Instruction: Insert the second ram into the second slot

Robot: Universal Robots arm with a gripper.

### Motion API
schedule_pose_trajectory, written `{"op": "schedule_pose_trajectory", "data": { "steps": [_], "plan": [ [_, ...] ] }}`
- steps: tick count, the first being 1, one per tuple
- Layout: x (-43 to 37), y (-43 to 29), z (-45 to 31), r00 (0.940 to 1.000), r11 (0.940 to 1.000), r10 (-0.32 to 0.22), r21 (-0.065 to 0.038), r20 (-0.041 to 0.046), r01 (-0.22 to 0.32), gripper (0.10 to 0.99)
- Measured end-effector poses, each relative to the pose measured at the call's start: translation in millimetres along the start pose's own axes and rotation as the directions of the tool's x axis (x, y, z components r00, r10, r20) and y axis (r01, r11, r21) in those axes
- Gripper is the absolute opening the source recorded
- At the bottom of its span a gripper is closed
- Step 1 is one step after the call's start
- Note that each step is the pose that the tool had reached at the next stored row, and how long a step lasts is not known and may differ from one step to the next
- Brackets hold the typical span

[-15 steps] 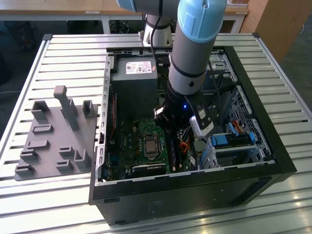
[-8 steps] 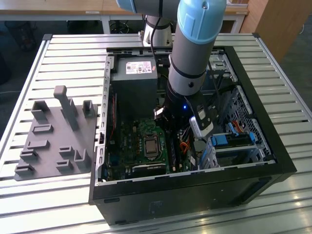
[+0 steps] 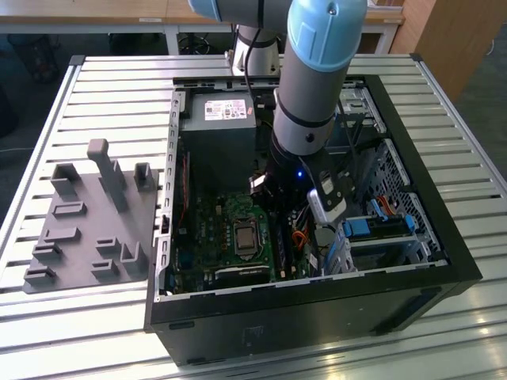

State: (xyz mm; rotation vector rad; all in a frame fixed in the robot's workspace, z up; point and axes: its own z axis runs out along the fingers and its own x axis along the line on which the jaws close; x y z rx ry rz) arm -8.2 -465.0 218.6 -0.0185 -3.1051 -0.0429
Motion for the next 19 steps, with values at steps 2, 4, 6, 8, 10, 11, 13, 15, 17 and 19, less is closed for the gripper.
{"op": "schedule_pose_trajectory", "data": {
  "steps": [2,4,6,8,10,11,13,15,17,19],
  "plan": [
    [0.2,0.0,0.0,1.0000,1.0000,0.000,0.000,0.0000,0.000,0.137],
    [0.3,0.0,0.0,1.0000,1.0000,0.000,0.000,0.0000,0.000,0.137],
    [0.3,0.0,-0.4,1.0000,1.0000,0.000,0.000,0.0000,0.000,0.137],
    [0.4,0.1,-0.8,1.0000,1.0000,0.000,0.000,0.0000,0.000,0.137],
    [0.4,0.1,-0.9,1.0000,1.0000,0.000,0.000,0.0000,0.000,0.137],
    [0.4,0.2,-1.0,1.0000,1.0000,0.000,0.001,-0.0001,0.000,0.137],
    [0.4,0.4,-1.0,1.0000,1.0000,0.001,0.001,-0.0001,-0.001,0.137],
    [0.4,0.8,-0.9,1.0000,1.0000,0.001,0.000,0.0000,-0.001,0.137],
    [0.4,1.1,-0.7,1.0000,1.0000,0.003,0.000,0.0000,-0.003,0.137],
    [0.4,1.1,-0.5,1.0000,1.0000,0.003,0.001,0.0000,-0.003,0.137]
  ]
}}
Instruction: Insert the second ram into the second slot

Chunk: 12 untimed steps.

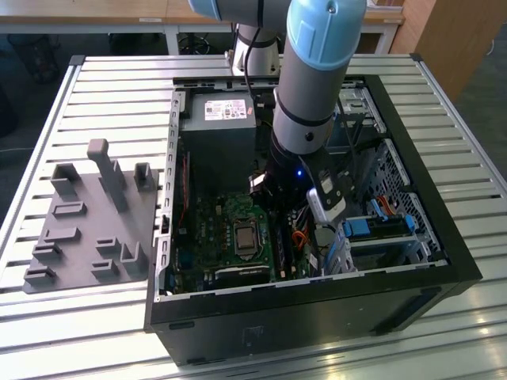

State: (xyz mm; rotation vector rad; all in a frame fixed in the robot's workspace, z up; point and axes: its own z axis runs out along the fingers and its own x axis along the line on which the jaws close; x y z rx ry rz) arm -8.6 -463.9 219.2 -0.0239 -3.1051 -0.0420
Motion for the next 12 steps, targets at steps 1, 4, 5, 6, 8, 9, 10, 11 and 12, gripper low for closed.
{"op": "schedule_pose_trajectory", "data": {
  "steps": [1,4,5,6,8,9,10,11,12],
  "plan": [
    [0.0,0.0,0.3,1.0000,1.0000,0.000,0.000,0.0001,0.000,0.137],
    [-0.1,0.0,1.5,1.0000,1.0000,0.001,0.000,0.0001,-0.001,0.137],
    [-0.1,0.0,2.0,1.0000,1.0000,0.002,0.000,0.0001,-0.002,0.137],
    [-0.1,0.0,2.5,1.0000,1.0000,0.002,0.000,0.0001,-0.002,0.137],
    [-0.1,-0.1,3.4,1.0000,1.0000,0.002,0.000,0.0001,-0.002,0.137],
    [-0.1,-0.1,3.8,1.0000,1.0000,0.002,0.000,0.0001,-0.002,0.137],
    [-0.1,-0.1,4.1,1.0000,1.0000,0.002,0.000,0.0000,-0.002,0.137],
    [-0.1,-0.1,4.5,1.0000,1.0000,0.002,0.000,-0.0001,-0.002,0.137],
    [-0.2,-0.1,5.0,1.0000,1.0000,0.002,0.000,0.0000,-0.002,0.137]
  ]
}}
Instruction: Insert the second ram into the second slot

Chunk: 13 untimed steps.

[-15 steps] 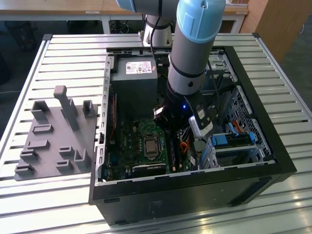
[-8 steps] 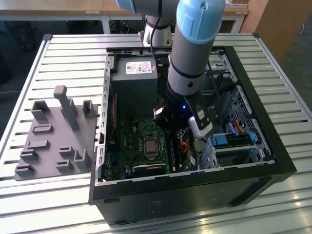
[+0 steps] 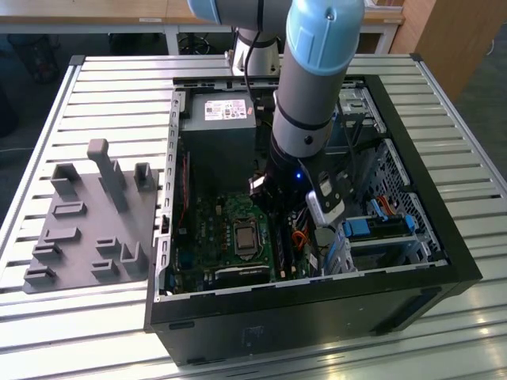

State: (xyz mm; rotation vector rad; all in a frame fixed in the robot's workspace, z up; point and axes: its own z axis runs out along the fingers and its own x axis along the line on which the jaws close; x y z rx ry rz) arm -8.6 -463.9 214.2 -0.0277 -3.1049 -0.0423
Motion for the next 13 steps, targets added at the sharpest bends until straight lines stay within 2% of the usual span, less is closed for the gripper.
{"op": "schedule_pose_trajectory", "data": {
  "steps": [7,8,9,13],
  "plan": [
    [0.0,0.0,1.1,1.0000,1.0000,0.000,0.000,0.0000,0.000,0.137],
    [0.0,-0.1,1.1,1.0000,1.0000,0.000,0.000,-0.0001,0.000,0.149],
    [0.0,-0.1,1.2,1.0000,1.0000,0.000,0.000,-0.0001,0.000,0.212],
    [-0.1,0.0,1.2,1.0000,1.0000,0.000,0.000,0.0000,0.000,0.212]
  ]
}}
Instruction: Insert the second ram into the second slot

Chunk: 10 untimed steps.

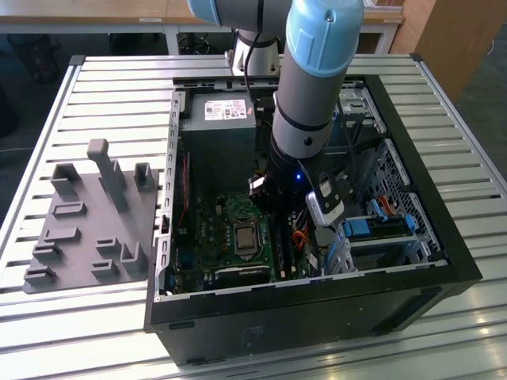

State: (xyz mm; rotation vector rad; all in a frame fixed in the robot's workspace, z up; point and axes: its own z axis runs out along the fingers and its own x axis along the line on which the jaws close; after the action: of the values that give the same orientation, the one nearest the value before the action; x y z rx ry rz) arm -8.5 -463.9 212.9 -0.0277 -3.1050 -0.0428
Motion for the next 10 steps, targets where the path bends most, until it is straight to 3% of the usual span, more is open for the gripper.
{"op": "schedule_pose_trajectory", "data": {
  "steps": [10],
  "plan": [
    [0.2,0.2,-6.2,1.0000,1.0000,0.000,0.000,-0.0004,0.000,0.212]
  ]
}}
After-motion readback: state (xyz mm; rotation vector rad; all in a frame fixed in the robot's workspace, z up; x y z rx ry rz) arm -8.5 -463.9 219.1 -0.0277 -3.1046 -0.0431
